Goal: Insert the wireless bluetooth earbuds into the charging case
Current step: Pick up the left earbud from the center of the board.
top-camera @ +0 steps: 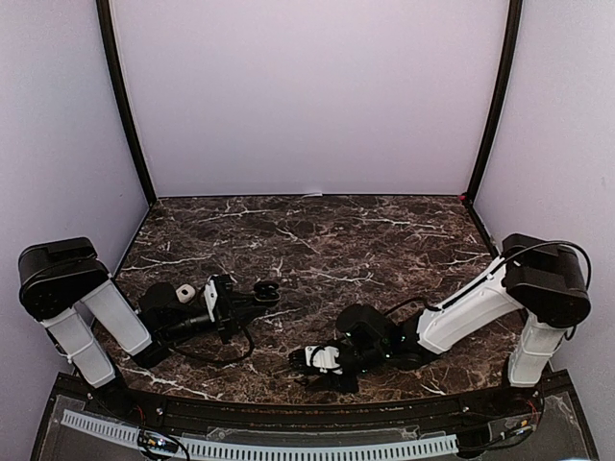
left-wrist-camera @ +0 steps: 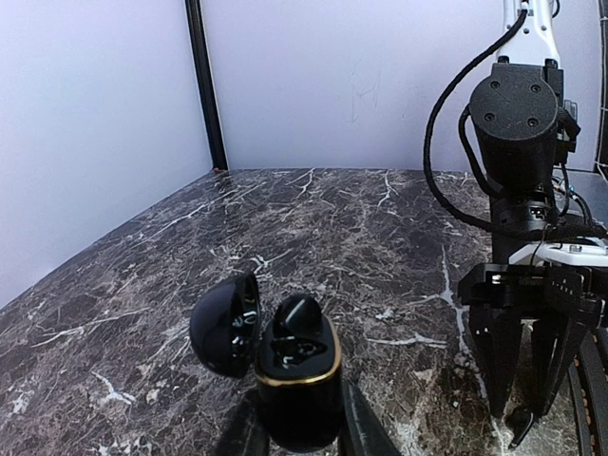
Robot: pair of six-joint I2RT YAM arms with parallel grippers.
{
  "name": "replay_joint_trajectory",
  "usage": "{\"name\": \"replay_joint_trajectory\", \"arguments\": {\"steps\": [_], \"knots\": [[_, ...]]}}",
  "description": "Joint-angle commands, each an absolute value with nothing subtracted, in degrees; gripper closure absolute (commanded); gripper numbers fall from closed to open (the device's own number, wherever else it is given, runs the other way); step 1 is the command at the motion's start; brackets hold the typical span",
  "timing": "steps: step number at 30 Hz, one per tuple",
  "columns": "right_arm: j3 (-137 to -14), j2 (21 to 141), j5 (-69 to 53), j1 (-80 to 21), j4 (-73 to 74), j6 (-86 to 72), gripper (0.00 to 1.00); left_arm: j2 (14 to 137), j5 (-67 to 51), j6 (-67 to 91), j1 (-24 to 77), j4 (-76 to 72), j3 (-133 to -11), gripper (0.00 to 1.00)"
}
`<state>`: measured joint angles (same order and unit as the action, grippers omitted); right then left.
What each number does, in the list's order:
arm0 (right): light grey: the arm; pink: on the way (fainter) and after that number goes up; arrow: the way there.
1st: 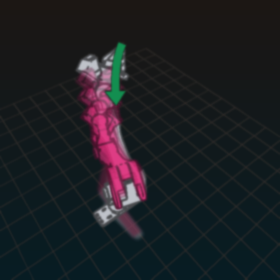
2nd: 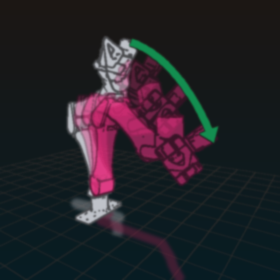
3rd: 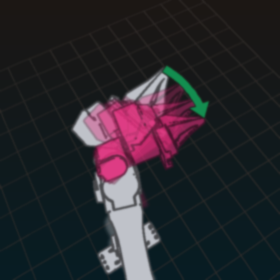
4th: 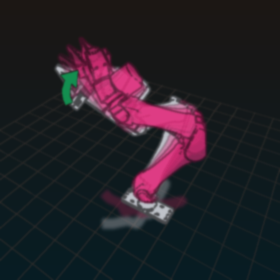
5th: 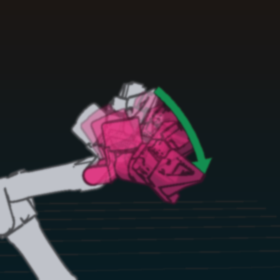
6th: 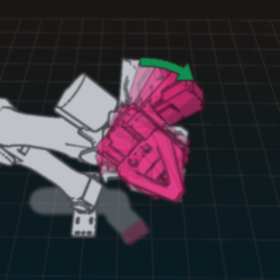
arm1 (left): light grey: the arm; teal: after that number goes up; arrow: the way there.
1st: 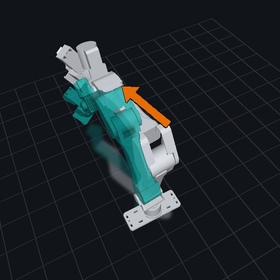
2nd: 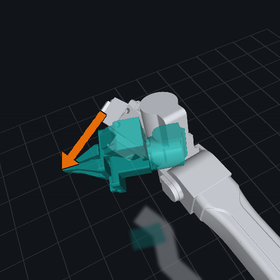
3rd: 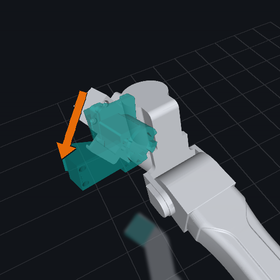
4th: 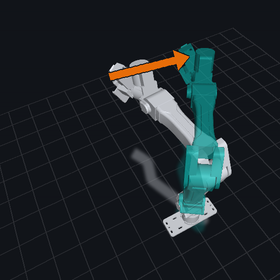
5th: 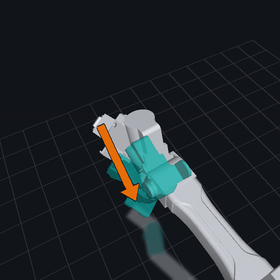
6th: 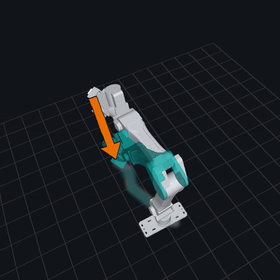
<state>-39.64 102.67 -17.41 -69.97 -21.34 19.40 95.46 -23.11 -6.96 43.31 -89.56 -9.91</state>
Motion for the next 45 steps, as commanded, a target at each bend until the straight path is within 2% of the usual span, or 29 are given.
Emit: {"name": "replay_joint_trajectory", "arguments": {"steps": [1,6,12,21,31,37,45], "knots": [[-40.31,106.1,-20.31,-69.18,-14.42,19.34,0.69,95.54,-24.06,-6.67,43.07,-92.07,-9.84,1.0],[-40.97,107.15,-21.19,-68.81,-13.73,19.17,0.71,95.7,-24.32,-6.68,43.07,-91.96,-9.84,1.0],[-40.99,107.01,-21.3,-68.56,-13.4,18.86,0.82,95.63,-24.52,-6.68,43.07,-91.85,-9.99,1.0],[-40.15,104.1,-20.82,-68.37,-13.51,17.31,0.86,95.53,-25.95,-8.4,43.07,-90.63,-10.31,1.0],[-36.96,94.47,-18.37,-68.21,-13.51,13.0,0.89,95.76,-32.7,-12.83,43.15,-86.83,-11.69,1.0],[-35.76,87.75,-17.84,-67.28,-12.41,10.75,0.89,96.09,-35.57,-15.94,43.81,-78.57,-14.62,1.0],[-37.09,82.1,-20.26,-64.15,-12.92,7.06,0.9,96.25,-33.05,-25.7,49.19,-64.26,-19.29,1.0]]}}
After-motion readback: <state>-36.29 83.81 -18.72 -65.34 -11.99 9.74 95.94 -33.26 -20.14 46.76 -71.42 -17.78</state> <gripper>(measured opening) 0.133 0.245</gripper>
